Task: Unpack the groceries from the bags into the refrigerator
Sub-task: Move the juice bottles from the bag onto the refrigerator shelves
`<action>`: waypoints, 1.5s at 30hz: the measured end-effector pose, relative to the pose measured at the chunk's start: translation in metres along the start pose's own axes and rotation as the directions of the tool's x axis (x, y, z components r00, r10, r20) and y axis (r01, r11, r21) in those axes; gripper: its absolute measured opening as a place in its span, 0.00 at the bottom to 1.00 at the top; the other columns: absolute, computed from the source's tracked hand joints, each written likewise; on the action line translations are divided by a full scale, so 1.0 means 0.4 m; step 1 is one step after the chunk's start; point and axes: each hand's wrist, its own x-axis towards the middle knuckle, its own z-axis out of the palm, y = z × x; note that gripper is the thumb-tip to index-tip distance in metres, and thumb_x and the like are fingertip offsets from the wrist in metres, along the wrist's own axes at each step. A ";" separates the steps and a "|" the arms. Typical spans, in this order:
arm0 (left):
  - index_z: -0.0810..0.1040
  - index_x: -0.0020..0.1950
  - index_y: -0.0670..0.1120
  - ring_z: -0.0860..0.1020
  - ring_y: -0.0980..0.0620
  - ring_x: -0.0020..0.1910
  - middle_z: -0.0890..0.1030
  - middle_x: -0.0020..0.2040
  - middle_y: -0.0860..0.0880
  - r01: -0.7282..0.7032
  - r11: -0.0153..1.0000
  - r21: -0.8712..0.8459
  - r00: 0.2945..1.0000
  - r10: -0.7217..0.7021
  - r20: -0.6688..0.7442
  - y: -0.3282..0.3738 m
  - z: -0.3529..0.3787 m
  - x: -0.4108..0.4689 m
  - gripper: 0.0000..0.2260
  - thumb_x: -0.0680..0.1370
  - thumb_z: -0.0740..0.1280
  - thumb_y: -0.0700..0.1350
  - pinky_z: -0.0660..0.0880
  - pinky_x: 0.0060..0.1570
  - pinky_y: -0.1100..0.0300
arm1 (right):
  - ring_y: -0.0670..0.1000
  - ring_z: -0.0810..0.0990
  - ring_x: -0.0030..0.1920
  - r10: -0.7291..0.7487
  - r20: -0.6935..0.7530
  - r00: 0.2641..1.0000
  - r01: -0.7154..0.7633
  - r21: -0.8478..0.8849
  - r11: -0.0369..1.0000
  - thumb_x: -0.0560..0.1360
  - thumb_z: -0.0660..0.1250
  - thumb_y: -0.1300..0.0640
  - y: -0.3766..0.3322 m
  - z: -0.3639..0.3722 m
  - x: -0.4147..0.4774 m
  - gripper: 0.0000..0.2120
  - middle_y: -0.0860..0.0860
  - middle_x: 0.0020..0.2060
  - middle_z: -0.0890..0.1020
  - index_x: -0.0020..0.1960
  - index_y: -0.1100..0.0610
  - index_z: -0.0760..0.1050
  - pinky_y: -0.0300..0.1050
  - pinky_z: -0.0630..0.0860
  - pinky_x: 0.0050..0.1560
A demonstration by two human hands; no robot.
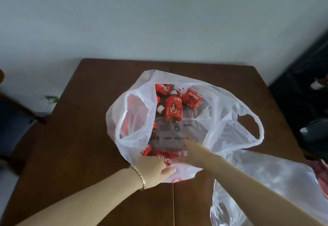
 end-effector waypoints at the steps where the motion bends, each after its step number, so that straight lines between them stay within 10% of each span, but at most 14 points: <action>1: 0.74 0.42 0.43 0.74 0.50 0.39 0.77 0.39 0.46 -0.005 1.000 0.029 1.000 0.005 -0.011 -0.007 0.007 -0.009 0.26 0.81 0.47 0.60 0.69 0.43 0.59 | 0.51 0.75 0.61 -0.016 0.088 0.996 0.022 -0.071 0.997 0.76 0.65 0.46 0.003 0.016 0.013 0.23 0.48 0.61 0.76 0.68 0.49 0.67 0.42 0.72 0.62; 5: 0.73 0.61 0.44 0.77 0.47 0.53 0.79 0.53 0.44 -0.010 0.991 0.131 1.000 0.012 -0.015 -0.029 0.029 -0.028 0.26 0.81 0.46 0.60 0.72 0.54 0.57 | 0.53 0.74 0.62 -0.031 0.143 0.989 0.076 -0.317 0.946 0.73 0.63 0.37 0.004 0.077 0.046 0.33 0.51 0.65 0.73 0.71 0.51 0.59 0.49 0.71 0.65; 10: 0.62 0.72 0.47 0.79 0.46 0.52 0.77 0.56 0.44 -0.051 0.989 0.140 0.998 0.055 -0.028 -0.053 0.030 -0.009 0.17 0.84 0.48 0.48 0.73 0.47 0.58 | 0.52 0.73 0.62 0.031 0.057 0.998 -0.021 -0.172 0.985 0.69 0.66 0.34 0.003 0.106 0.032 0.36 0.50 0.64 0.73 0.69 0.51 0.61 0.47 0.70 0.65; 14: 0.76 0.57 0.48 0.80 0.52 0.46 0.81 0.47 0.52 0.044 0.996 -0.075 0.980 -0.058 -0.192 -0.043 0.027 0.007 0.14 0.81 0.55 0.53 0.76 0.49 0.59 | 0.51 0.77 0.58 0.097 -0.027 0.995 -0.099 -0.064 0.993 0.62 0.68 0.28 0.014 0.067 -0.016 0.41 0.48 0.59 0.77 0.67 0.48 0.63 0.47 0.75 0.60; 19: 0.66 0.68 0.50 0.75 0.55 0.58 0.71 0.63 0.53 -0.088 0.954 -0.288 0.949 -0.008 -0.315 0.029 0.006 0.040 0.23 0.74 0.67 0.51 0.75 0.55 0.61 | 0.51 0.79 0.54 0.118 -0.076 0.990 -0.128 -0.148 0.981 0.64 0.70 0.33 -0.008 -0.014 -0.079 0.37 0.49 0.55 0.78 0.65 0.51 0.63 0.44 0.76 0.53; 22: 0.69 0.66 0.49 0.76 0.52 0.58 0.71 0.63 0.51 -0.075 0.926 -0.369 0.966 -0.024 -0.256 0.062 -0.010 0.064 0.22 0.74 0.68 0.48 0.75 0.57 0.56 | 0.52 0.79 0.47 0.124 -0.067 0.990 -0.113 0.145 0.983 0.66 0.74 0.45 -0.022 -0.052 -0.101 0.28 0.51 0.49 0.79 0.60 0.56 0.69 0.41 0.74 0.41; 30: 0.70 0.61 0.49 0.79 0.51 0.50 0.74 0.57 0.51 0.047 0.994 -0.097 0.943 -0.076 -0.325 0.060 -0.044 0.065 0.18 0.77 0.63 0.58 0.74 0.47 0.63 | 0.54 0.84 0.45 0.009 0.081 0.997 -0.045 0.451 0.891 0.73 0.66 0.64 -0.039 -0.102 -0.064 0.09 0.54 0.46 0.83 0.52 0.55 0.74 0.50 0.82 0.49; 35: 0.69 0.60 0.46 0.79 0.48 0.47 0.73 0.54 0.47 0.130 0.988 -0.080 0.934 -0.149 -0.326 0.024 -0.067 0.059 0.12 0.80 0.59 0.51 0.74 0.45 0.63 | 0.56 0.78 0.53 0.065 -0.302 0.951 -0.025 0.135 0.991 0.78 0.61 0.59 -0.036 -0.150 0.085 0.21 0.55 0.62 0.73 0.69 0.48 0.64 0.50 0.80 0.51; 40: 0.68 0.61 0.46 0.79 0.46 0.48 0.72 0.57 0.46 0.172 0.984 -0.050 0.942 -0.179 -0.283 -0.004 -0.088 0.076 0.12 0.80 0.58 0.50 0.78 0.50 0.58 | 0.63 0.68 0.65 0.135 -0.279 0.951 -0.144 -0.012 0.989 0.78 0.58 0.41 -0.091 -0.135 0.260 0.28 0.61 0.68 0.61 0.74 0.42 0.51 0.57 0.71 0.60; 45: 0.69 0.58 0.45 0.79 0.47 0.46 0.71 0.56 0.48 0.120 0.992 -0.049 0.946 -0.130 -0.296 -0.004 -0.080 0.091 0.11 0.80 0.58 0.49 0.78 0.46 0.60 | 0.63 0.71 0.60 0.178 -0.335 0.925 -0.169 0.056 0.984 0.77 0.62 0.46 -0.088 -0.100 0.297 0.28 0.61 0.65 0.63 0.72 0.41 0.52 0.56 0.74 0.58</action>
